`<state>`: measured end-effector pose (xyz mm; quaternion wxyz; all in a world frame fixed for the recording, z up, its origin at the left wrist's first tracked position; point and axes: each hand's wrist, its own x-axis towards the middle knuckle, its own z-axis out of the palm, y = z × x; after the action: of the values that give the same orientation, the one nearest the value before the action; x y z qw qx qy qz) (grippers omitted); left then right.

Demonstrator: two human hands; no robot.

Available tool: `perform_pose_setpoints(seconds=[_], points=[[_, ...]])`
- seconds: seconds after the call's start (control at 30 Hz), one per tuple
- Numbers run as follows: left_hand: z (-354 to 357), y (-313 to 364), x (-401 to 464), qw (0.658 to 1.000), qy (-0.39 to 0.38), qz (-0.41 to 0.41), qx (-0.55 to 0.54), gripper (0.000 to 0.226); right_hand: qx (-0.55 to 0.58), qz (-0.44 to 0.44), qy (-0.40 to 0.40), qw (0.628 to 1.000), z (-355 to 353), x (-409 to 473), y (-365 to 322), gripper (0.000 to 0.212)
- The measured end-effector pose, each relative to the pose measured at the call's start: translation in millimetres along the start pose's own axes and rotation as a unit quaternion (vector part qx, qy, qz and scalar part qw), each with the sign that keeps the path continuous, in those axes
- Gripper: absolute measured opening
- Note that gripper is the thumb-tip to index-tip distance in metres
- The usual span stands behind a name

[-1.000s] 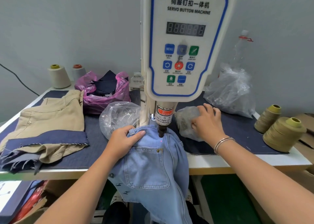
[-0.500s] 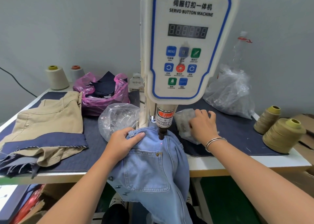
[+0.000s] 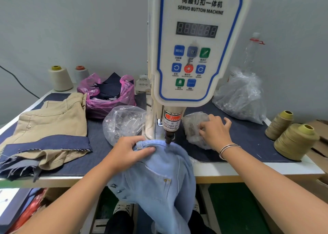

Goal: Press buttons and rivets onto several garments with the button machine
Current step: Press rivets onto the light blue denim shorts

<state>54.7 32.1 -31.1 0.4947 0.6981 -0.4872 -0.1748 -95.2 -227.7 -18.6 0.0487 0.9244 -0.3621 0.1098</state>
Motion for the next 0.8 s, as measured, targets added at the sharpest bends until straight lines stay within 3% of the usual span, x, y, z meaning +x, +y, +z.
perform_pose_setpoints(seconds=[0.17,0.3,0.4,0.53,0.7,0.8], points=[[-10.9,21.9,-1.8,0.992,-0.075,0.055,0.083,0.016,0.087,0.024,0.048,0.995,-1.6,-5.3,4.5,0.011],[-15.0,21.0,-2.7,0.985,-0.135,0.023,0.101,0.021,0.125,0.048,0.056,0.989,-2.7,-14.3,15.4,0.009],[-9.6,24.0,-2.2,0.988,-0.132,0.012,0.075,0.023,0.197,0.067,0.088,0.974,-7.8,-23.9,17.8,0.010],[2.1,30.8,3.3,0.997,-0.071,-0.002,0.042,0.010,0.379,0.088,0.088,0.917,-22.8,-43.0,7.3,0.008],[24.3,40.9,-7.7,0.986,-0.153,0.054,0.036,0.016,0.556,0.086,0.054,0.825,-41.5,-68.6,-16.4,0.013],[21.0,43.9,-11.6,0.984,-0.165,0.064,0.030,0.007,0.606,0.062,0.018,0.793,-48.6,-78.2,-34.1,0.014]])
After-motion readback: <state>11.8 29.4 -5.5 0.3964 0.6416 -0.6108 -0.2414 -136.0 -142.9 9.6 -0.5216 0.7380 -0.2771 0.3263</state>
